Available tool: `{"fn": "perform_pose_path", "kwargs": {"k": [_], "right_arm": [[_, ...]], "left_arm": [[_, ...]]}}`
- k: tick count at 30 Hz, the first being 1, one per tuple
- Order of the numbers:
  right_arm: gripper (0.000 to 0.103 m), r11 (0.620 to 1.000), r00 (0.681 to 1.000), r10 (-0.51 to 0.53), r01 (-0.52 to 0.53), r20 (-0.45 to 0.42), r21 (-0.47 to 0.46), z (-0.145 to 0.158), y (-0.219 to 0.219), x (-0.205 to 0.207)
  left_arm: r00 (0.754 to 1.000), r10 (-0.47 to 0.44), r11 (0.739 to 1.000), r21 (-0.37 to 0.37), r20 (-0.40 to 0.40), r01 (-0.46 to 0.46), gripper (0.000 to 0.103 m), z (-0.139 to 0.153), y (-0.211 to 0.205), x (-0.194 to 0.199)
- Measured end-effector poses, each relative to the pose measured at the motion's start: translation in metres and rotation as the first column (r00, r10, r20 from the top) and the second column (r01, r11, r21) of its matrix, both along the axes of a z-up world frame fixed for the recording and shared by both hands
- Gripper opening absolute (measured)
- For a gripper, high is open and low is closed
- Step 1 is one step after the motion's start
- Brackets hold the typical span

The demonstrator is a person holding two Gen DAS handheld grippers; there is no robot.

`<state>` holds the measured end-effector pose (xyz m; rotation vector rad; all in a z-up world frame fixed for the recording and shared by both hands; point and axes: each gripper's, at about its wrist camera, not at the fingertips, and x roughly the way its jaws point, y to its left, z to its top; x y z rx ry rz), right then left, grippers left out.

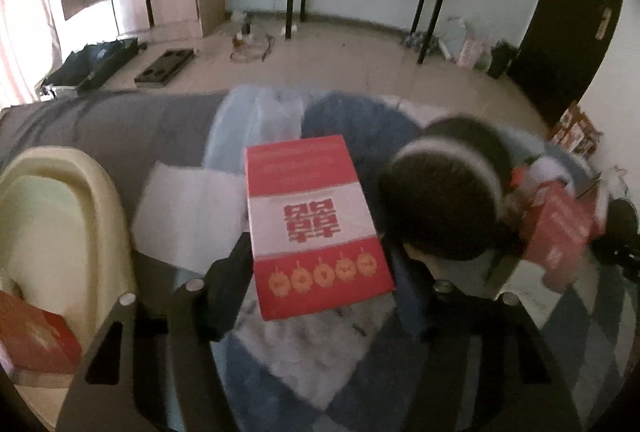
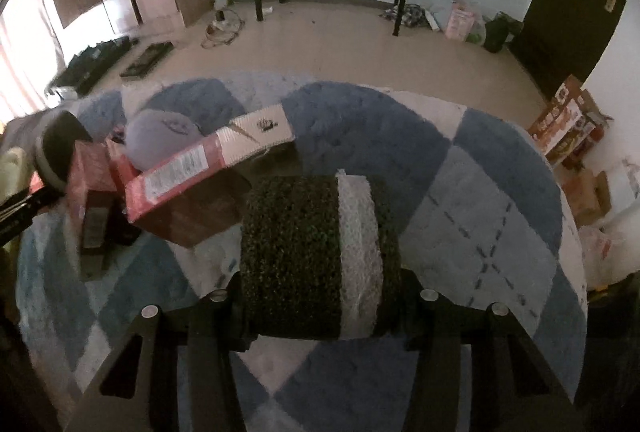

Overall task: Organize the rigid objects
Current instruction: 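Carry both items into the cream basin and release them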

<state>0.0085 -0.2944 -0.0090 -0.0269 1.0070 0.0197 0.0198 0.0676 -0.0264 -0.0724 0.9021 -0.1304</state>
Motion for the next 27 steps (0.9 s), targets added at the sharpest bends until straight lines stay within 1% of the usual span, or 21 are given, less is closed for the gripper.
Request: {"fn": "perform_pose_path", "kwargs": {"k": [2, 4, 6, 8, 9, 11, 12, 13, 14, 15, 16, 17, 18, 19, 20, 22, 23, 24, 26, 27], "right_arm": [[0.048, 1.0, 0.999, -0.016, 0.016, 0.043, 0.004, 0.013, -0.009, -0.011], [0.048, 1.0, 0.991, -0.024, 0.022, 0.129, 0.021, 0.04, -0.01, -0.029], [0.048, 0.999, 0.977, 0.01, -0.017, 0.214, 0.034, 0.064, 0.0, -0.046], [0.048, 0.992, 0.951, 0.094, -0.115, 0.294, 0.055, 0.086, 0.025, -0.063], [0.048, 0.986, 0.94, 0.133, -0.158, 0.313, 0.058, 0.091, 0.036, -0.067], [0.048, 0.956, 0.902, 0.251, -0.287, 0.35, 0.055, 0.098, 0.079, -0.075], [0.048, 0.938, 0.883, 0.303, -0.342, 0.359, 0.051, 0.099, 0.101, -0.078], [0.048, 0.92, 0.865, 0.348, -0.39, 0.362, 0.047, 0.098, 0.12, -0.081], [0.048, 0.894, 0.841, 0.4, -0.445, 0.365, 0.046, 0.096, 0.142, -0.084], [0.048, 0.855, 0.808, 0.463, -0.516, 0.364, 0.056, 0.094, 0.166, -0.086], [0.048, 0.813, 0.776, 0.522, -0.578, 0.356, 0.069, 0.091, 0.191, -0.085], [0.048, 0.778, 0.748, 0.568, -0.624, 0.343, 0.072, 0.089, 0.214, -0.084], [0.048, 0.752, 0.725, 0.604, -0.656, 0.33, 0.065, 0.087, 0.233, -0.081], [0.048, 0.714, 0.691, 0.656, -0.698, 0.304, 0.047, 0.084, 0.259, -0.076], [0.048, 0.683, 0.663, 0.696, -0.73, 0.276, 0.032, 0.079, 0.283, -0.07], [0.048, 0.65, 0.633, 0.741, -0.76, 0.223, -0.004, 0.069, 0.324, -0.052], [0.048, 0.639, 0.623, 0.755, -0.769, 0.205, -0.018, 0.064, 0.34, -0.046], [0.048, 0.63, 0.615, 0.765, -0.776, 0.192, -0.022, 0.058, 0.356, -0.038], [0.048, 0.615, 0.605, 0.782, -0.788, 0.15, -0.033, 0.046, 0.385, -0.019], [0.048, 0.607, 0.597, 0.79, -0.794, 0.139, -0.043, 0.042, 0.395, -0.013]], "left_arm": [[0.999, 0.007, 1.0, -0.015, 0.04, -0.006, 0.063, 0.016, 0.01, -0.006], [0.994, 0.039, 0.999, -0.029, 0.107, -0.036, 0.062, 0.04, 0.029, -0.018], [0.984, 0.079, 0.996, -0.053, 0.161, -0.072, 0.062, 0.059, 0.049, -0.028], [0.969, 0.131, 0.991, -0.065, 0.21, -0.12, 0.061, 0.078, 0.074, -0.042], [0.957, 0.167, 0.985, -0.07, 0.238, -0.155, 0.061, 0.087, 0.09, -0.051], [0.927, 0.253, 0.967, -0.077, 0.276, -0.241, 0.061, 0.101, 0.125, -0.07], [0.913, 0.291, 0.957, -0.087, 0.285, -0.278, 0.061, 0.104, 0.141, -0.078], [0.897, 0.335, 0.942, -0.1, 0.288, -0.319, 0.061, 0.103, 0.158, -0.086], [0.876, 0.392, 0.92, -0.113, 0.28, -0.375, 0.06, 0.099, 0.179, -0.093], [0.858, 0.441, 0.897, -0.117, 0.264, -0.425, 0.06, 0.095, 0.197, -0.097], [0.837, 0.494, 0.869, -0.111, 0.238, -0.481, 0.06, 0.086, 0.215, -0.099], [0.82, 0.534, 0.845, -0.103, 0.208, -0.524, 0.06, 0.077, 0.228, -0.1], [0.805, 0.567, 0.824, -0.093, 0.178, -0.56, 0.06, 0.067, 0.238, -0.098], [0.787, 0.6, 0.8, -0.081, 0.143, -0.595, 0.06, 0.053, 0.251, -0.095], [0.78, 0.615, 0.788, -0.079, 0.116, -0.61, 0.06, 0.043, 0.255, -0.091], [0.77, 0.635, 0.771, -0.086, 0.052, -0.63, 0.06, 0.022, 0.263, -0.082], [0.767, 0.641, 0.767, -0.087, 0.039, -0.636, 0.061, 0.015, 0.266, -0.086], [0.771, 0.636, 0.769, -0.102, 0.034, -0.631, 0.06, 0.01, 0.266, -0.084], [0.765, 0.644, 0.761, -0.121, 0.022, -0.637, 0.06, 0.004, 0.265, -0.081], [0.767, 0.641, 0.764, -0.115, 0.023, -0.635, 0.06, 0.004, 0.262, -0.078]]}}
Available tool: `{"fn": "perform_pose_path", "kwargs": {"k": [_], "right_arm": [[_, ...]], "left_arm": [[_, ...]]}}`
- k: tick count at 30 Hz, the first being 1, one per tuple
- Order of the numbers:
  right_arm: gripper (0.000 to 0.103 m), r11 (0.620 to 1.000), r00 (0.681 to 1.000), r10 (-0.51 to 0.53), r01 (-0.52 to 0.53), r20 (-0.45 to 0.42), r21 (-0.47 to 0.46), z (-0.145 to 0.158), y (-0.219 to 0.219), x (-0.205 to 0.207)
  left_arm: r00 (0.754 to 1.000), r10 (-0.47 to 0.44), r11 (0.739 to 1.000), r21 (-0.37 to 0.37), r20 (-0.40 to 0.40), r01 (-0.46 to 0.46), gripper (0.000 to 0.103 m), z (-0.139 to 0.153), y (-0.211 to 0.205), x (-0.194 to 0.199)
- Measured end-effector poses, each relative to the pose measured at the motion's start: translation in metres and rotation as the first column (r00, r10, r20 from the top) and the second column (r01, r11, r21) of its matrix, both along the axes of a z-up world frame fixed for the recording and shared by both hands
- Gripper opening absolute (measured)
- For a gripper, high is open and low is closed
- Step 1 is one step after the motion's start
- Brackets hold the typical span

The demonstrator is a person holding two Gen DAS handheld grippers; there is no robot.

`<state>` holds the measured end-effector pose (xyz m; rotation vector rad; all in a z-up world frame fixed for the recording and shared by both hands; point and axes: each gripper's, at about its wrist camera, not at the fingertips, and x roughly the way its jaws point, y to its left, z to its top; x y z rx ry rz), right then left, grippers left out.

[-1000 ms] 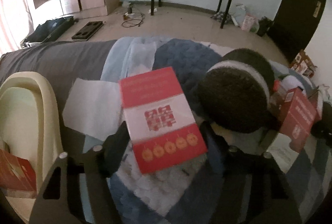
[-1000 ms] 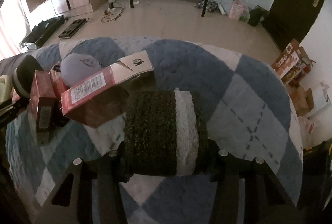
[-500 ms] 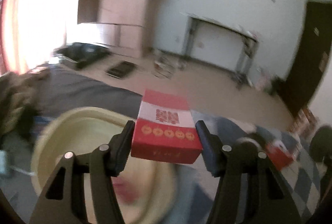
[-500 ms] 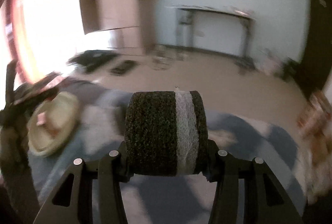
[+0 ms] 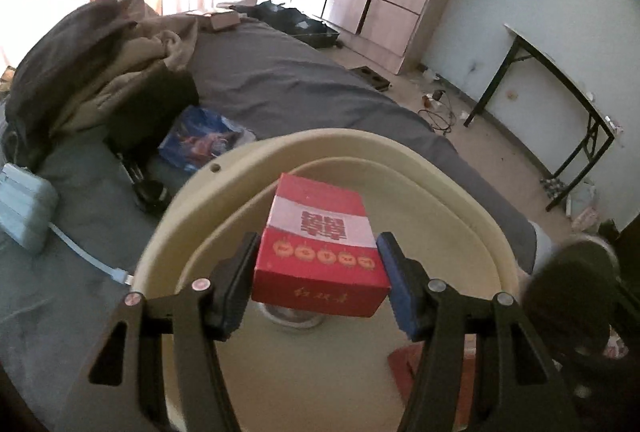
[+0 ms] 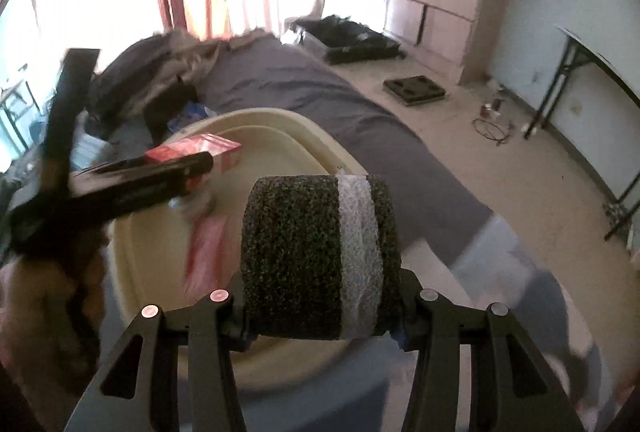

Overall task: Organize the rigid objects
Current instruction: 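Carry both items into the cream basin and release them, then grasp the second grey roll with left tool while right tool grasps a red box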

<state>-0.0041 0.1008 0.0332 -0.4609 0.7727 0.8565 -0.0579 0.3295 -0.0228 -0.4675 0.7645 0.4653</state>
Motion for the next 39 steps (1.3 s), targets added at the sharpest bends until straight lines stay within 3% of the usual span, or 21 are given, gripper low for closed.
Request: {"fn": "perform_pose_path", "kwargs": {"k": [6, 13, 16, 17, 18, 20, 23, 25, 29, 31, 34, 35, 37, 39], "right_arm": [[0.048, 0.998, 0.996, 0.048, -0.051, -0.079, -0.044, -0.029, 0.048, 0.034], [0.048, 0.998, 0.958, 0.067, -0.059, -0.279, 0.039, -0.044, 0.046, 0.075], [0.049, 0.997, 0.95, 0.068, -0.055, -0.305, 0.048, -0.045, 0.039, 0.078], [0.05, 0.997, 0.949, 0.068, -0.056, -0.307, 0.049, -0.044, 0.037, 0.079], [0.057, 0.997, 0.948, 0.063, -0.049, -0.311, 0.052, -0.044, 0.035, 0.08], [0.067, 0.997, 0.949, 0.055, -0.038, -0.311, 0.061, -0.042, 0.033, 0.079], [0.081, 0.994, 0.951, 0.048, -0.014, -0.307, 0.112, -0.028, 0.018, 0.077], [0.089, 0.988, 0.96, 0.022, 0.023, -0.278, 0.156, -0.009, -0.005, 0.071], [0.103, 0.969, 0.983, -0.11, 0.139, -0.146, 0.206, 0.04, -0.079, 0.045], [0.103, 0.941, 0.973, -0.224, 0.233, -0.065, 0.246, 0.064, -0.135, 0.026], [0.103, 0.879, 0.919, -0.395, 0.38, -0.007, 0.289, 0.076, -0.219, 0.001], [0.103, 0.857, 0.896, -0.445, 0.423, 0.007, 0.293, 0.075, -0.242, -0.006], [0.103, 0.802, 0.837, -0.546, 0.518, 0.017, 0.297, 0.065, -0.29, -0.019], [0.103, 0.77, 0.807, -0.59, 0.563, 0.0, 0.3, 0.05, -0.324, -0.028]], "left_arm": [[0.999, -0.021, 1.0, -0.009, -0.026, 0.02, 0.06, -0.005, -0.006, 0.014], [0.999, 0.024, 1.0, -0.003, -0.025, -0.024, 0.061, -0.005, -0.006, 0.016], [0.999, 0.035, 0.999, -0.017, -0.019, -0.035, 0.063, -0.004, -0.004, 0.016], [0.999, 0.035, 0.999, -0.025, -0.016, -0.036, 0.07, -0.003, -0.003, 0.016], [0.999, 0.04, 0.999, -0.032, -0.011, -0.04, 0.081, -0.003, -0.003, 0.016], [0.999, 0.046, 0.999, -0.029, 0.005, -0.046, 0.091, 0.001, -0.003, 0.014], [0.999, 0.011, 1.0, -0.022, 0.046, -0.01, 0.095, 0.016, -0.011, 0.011], [0.995, -0.064, 0.997, -0.029, 0.081, 0.066, 0.099, 0.029, -0.024, 0.01], [0.962, -0.24, 0.97, 0.009, 0.129, 0.241, 0.103, 0.058, -0.071, 0.013], [0.936, -0.321, 0.947, 0.05, 0.146, 0.317, 0.103, 0.07, -0.1, 0.017], [0.873, -0.455, 0.89, 0.048, 0.175, 0.454, 0.103, 0.076, -0.152, 0.031], [0.863, -0.478, 0.877, 0.04, 0.164, 0.479, 0.103, 0.075, -0.17, 0.038], [0.836, -0.515, 0.854, 0.035, 0.188, 0.519, 0.103, 0.07, -0.202, 0.049], [0.792, -0.56, 0.821, 0.033, 0.241, 0.57, 0.103, 0.062, -0.227, 0.056]]}}
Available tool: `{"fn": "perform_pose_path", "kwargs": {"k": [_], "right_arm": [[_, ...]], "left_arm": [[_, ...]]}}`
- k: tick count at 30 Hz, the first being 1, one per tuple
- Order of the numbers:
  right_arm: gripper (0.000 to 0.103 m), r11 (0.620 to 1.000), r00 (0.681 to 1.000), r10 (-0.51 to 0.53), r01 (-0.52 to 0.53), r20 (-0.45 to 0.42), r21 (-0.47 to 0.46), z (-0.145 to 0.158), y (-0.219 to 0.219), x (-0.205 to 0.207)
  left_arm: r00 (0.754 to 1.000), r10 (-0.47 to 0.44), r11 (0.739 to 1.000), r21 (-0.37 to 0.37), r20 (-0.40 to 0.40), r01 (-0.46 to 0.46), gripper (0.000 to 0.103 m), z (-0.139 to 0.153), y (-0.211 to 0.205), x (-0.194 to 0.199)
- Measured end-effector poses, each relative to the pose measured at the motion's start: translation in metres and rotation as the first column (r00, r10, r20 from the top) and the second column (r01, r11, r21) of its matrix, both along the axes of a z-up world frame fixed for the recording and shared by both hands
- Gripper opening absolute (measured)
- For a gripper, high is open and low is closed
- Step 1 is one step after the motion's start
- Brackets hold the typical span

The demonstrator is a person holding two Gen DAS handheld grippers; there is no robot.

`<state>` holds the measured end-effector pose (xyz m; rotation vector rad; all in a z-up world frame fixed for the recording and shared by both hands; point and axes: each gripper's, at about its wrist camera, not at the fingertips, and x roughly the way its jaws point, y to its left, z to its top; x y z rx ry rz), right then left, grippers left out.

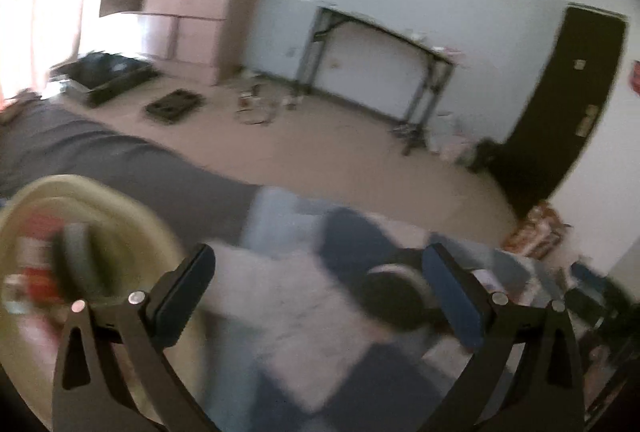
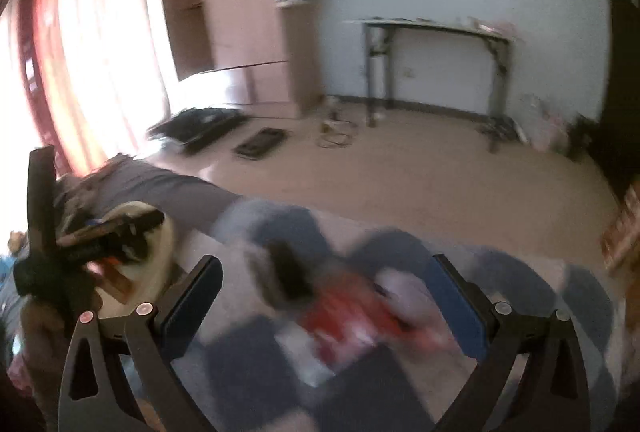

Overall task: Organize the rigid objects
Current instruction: 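Grasp the second grey roll with left tool while right tool grasps a red box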

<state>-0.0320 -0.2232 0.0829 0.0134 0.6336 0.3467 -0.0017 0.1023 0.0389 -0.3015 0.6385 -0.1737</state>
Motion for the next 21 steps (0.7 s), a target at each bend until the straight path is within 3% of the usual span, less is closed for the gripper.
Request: {"fn": "perform_pose_path", "kwargs": {"k": [2, 3, 6, 9, 12, 16, 21], "right_arm": [[0.103, 1.0, 1.0, 0.011, -0.011, -0.01, 0.003, -0.017, -0.024, -0.002], [0.103, 0.999, 0.999, 0.029, -0.03, -0.016, -0.031, -0.023, -0.026, 0.003], [0.103, 0.99, 0.997, 0.078, -0.075, 0.022, -0.116, -0.034, -0.029, 0.014], [0.103, 0.984, 0.994, 0.102, -0.097, 0.032, -0.149, -0.042, -0.041, 0.017], [0.103, 0.987, 0.999, 0.047, -0.048, -0.01, -0.153, -0.049, -0.054, 0.022], [0.103, 0.989, 0.996, 0.067, -0.074, -0.061, -0.129, -0.054, -0.065, 0.024], [0.103, 0.985, 0.996, 0.044, -0.056, -0.076, -0.163, -0.051, -0.066, 0.03]], "left_arm": [[0.988, -0.106, 0.994, -0.018, 0.112, 0.109, 0.103, -0.014, -0.017, 0.004], [0.982, -0.134, 0.991, 0.0, 0.131, 0.135, 0.103, -0.021, -0.024, 0.006], [0.99, -0.122, 0.988, 0.101, 0.073, 0.115, 0.103, -0.041, -0.04, 0.021], [0.993, -0.107, 0.992, 0.077, 0.053, 0.103, 0.103, -0.048, -0.044, 0.03], [0.986, -0.131, 0.991, 0.025, 0.101, 0.129, 0.103, -0.049, -0.041, 0.032], [0.965, -0.164, 0.984, 0.098, 0.203, 0.147, 0.103, -0.049, -0.049, 0.021], [0.966, -0.192, 0.979, 0.103, 0.174, 0.176, 0.103, -0.052, -0.051, 0.027]]}}
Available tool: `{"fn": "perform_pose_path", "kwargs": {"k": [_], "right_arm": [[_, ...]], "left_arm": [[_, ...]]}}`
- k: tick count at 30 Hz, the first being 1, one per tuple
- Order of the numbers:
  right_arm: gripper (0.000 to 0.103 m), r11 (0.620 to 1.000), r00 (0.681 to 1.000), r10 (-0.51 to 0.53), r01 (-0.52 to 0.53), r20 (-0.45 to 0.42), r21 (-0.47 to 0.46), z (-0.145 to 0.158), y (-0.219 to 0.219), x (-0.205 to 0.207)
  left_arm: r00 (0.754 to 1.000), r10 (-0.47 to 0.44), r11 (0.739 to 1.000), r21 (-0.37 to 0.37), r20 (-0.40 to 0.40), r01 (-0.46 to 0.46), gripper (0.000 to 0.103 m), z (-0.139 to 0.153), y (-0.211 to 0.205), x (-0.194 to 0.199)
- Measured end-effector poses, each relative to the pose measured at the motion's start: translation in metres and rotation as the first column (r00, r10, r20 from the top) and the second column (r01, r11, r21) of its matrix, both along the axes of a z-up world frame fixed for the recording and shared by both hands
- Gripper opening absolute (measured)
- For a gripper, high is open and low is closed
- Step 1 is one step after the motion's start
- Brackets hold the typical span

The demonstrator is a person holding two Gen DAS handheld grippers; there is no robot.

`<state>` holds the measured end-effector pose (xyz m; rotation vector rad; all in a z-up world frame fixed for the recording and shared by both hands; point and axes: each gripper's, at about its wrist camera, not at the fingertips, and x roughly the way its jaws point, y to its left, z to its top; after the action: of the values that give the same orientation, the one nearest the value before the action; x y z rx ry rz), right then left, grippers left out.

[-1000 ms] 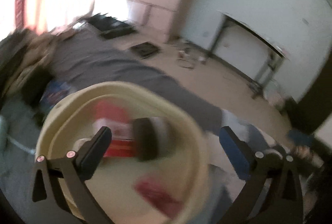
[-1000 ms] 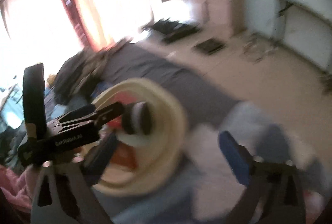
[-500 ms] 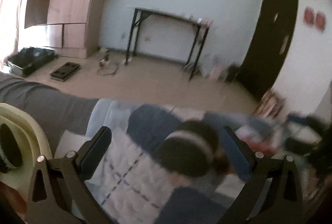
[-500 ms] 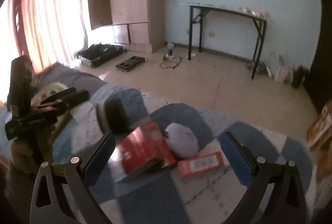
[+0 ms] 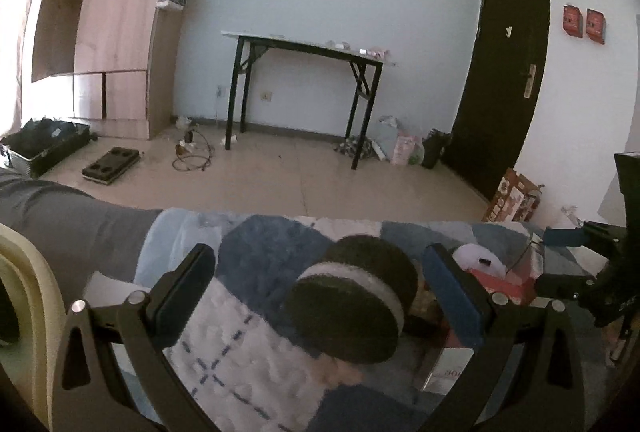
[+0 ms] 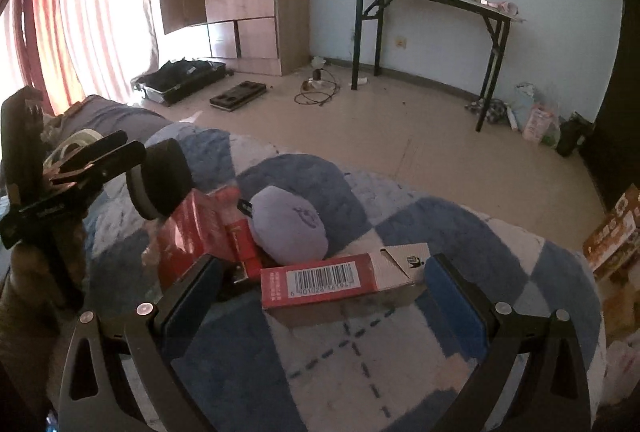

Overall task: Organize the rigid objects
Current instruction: 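Grasp the second grey roll with left tool while right tool grasps a red box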

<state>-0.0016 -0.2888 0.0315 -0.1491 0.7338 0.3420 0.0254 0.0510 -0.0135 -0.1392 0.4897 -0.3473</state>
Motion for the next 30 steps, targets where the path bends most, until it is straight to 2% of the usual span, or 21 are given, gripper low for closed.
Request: {"fn": "perform_pose_path", "kwargs": {"k": [7, 11, 17, 20, 22, 24, 30], "right_arm": [[0.103, 0.998, 1.0, -0.023, 0.024, 0.01, -0.051, -0.011, 0.01, 0.008], [0.103, 0.998, 0.999, -0.038, 0.039, 0.007, -0.046, -0.016, 0.013, 0.012], [0.103, 0.997, 0.997, -0.074, 0.074, -0.011, 0.011, -0.019, 0.002, 0.019], [0.103, 0.997, 0.997, -0.081, 0.081, -0.014, 0.019, -0.021, 0.001, 0.02], [0.103, 0.994, 0.993, -0.111, 0.111, -0.025, -0.015, -0.025, 0.001, 0.023], [0.103, 0.992, 0.992, -0.121, 0.12, -0.028, -0.044, -0.028, 0.002, 0.025], [0.102, 0.986, 0.984, -0.165, 0.163, -0.06, -0.046, -0.033, -0.004, 0.032]], "left_arm": [[0.999, -0.019, 1.0, 0.011, -0.03, 0.019, 0.103, -0.007, -0.004, 0.002], [0.999, -0.02, 1.0, 0.008, -0.03, 0.02, 0.103, -0.008, -0.005, 0.0], [0.999, -0.015, 1.0, -0.006, -0.039, 0.014, 0.103, -0.008, -0.006, 0.0], [0.998, -0.021, 0.999, -0.037, -0.054, 0.02, 0.103, -0.008, -0.005, 0.002], [0.997, -0.039, 0.997, -0.07, -0.068, 0.035, 0.094, -0.009, -0.004, 0.004], [0.995, -0.057, 0.995, -0.084, -0.086, 0.05, 0.065, -0.009, -0.006, 0.006], [0.994, -0.071, 0.996, -0.066, -0.088, 0.065, 0.063, -0.006, -0.01, 0.003]]}}
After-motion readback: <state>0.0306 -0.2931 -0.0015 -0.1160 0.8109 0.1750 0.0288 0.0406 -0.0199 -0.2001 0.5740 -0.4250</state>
